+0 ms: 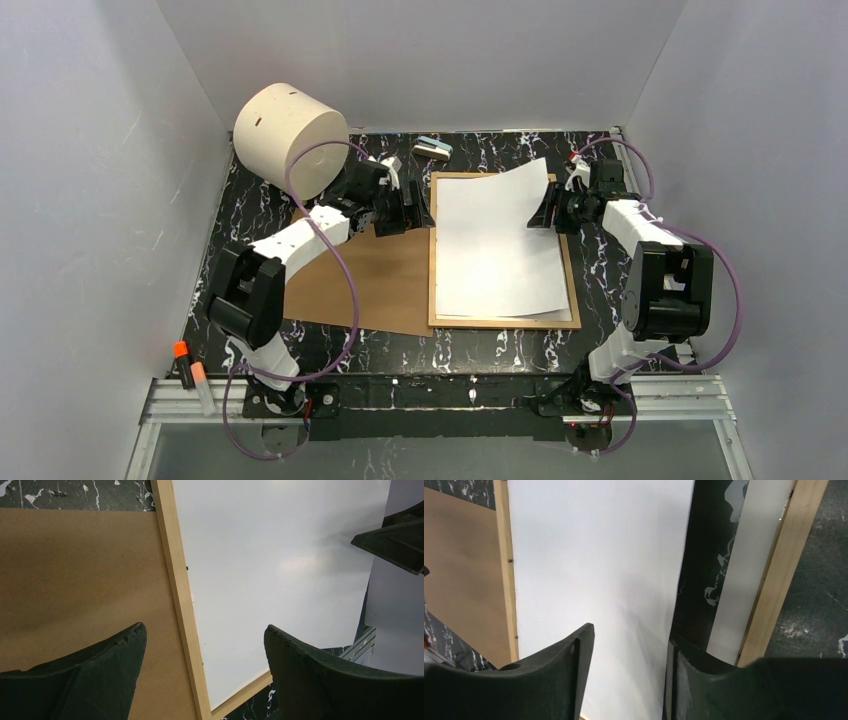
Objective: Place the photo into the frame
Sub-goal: Turn over the photo from the photo frame, then adjust the photo frame item at the center of the board.
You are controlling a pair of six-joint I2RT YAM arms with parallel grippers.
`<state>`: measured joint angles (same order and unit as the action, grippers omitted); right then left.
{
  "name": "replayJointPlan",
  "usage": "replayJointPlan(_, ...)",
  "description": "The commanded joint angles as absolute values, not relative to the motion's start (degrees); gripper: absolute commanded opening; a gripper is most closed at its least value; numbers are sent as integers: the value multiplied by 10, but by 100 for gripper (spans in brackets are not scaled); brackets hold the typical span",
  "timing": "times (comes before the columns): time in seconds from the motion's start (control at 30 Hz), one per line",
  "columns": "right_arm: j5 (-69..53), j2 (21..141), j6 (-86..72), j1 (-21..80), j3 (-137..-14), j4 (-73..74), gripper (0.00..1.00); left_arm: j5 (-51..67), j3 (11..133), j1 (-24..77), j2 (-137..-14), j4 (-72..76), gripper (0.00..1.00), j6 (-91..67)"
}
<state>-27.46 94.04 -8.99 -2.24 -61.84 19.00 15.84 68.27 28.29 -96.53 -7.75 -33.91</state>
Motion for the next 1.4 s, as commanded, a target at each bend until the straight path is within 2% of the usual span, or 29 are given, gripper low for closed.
replayJointPlan(0.0,-248,927,-93,-22,-644,201,65,155,674,287,-978,-81,84,-344)
replayJointPlan(0.27,-116,925,-108,-22,-669,257,84,152,672,287,-983,-88,84,-353)
replayJointPlan(0.4,-17,919,-112,-22,-668,267,85,153,669,287,-987,-89,84,-355)
replayJointPlan(0.57,38,911,-121,-22,-656,267,85,160,667,288,-996,-90,84,-358)
replayJointPlan(0.7,9,908,-136,-22,-666,279,85,159,665,288,-998,-93,84,-358)
replayJointPlan(0.97,-252,876,-262,7,-639,223,78,139,662,288,-978,-121,82,-342)
replayJointPlan(1.17,-267,881,-331,160,-622,195,75,76,640,282,-926,-188,83,-305)
replayJointPlan(1.37,-243,922,-370,303,-638,143,70,41,548,248,-834,-221,83,-345)
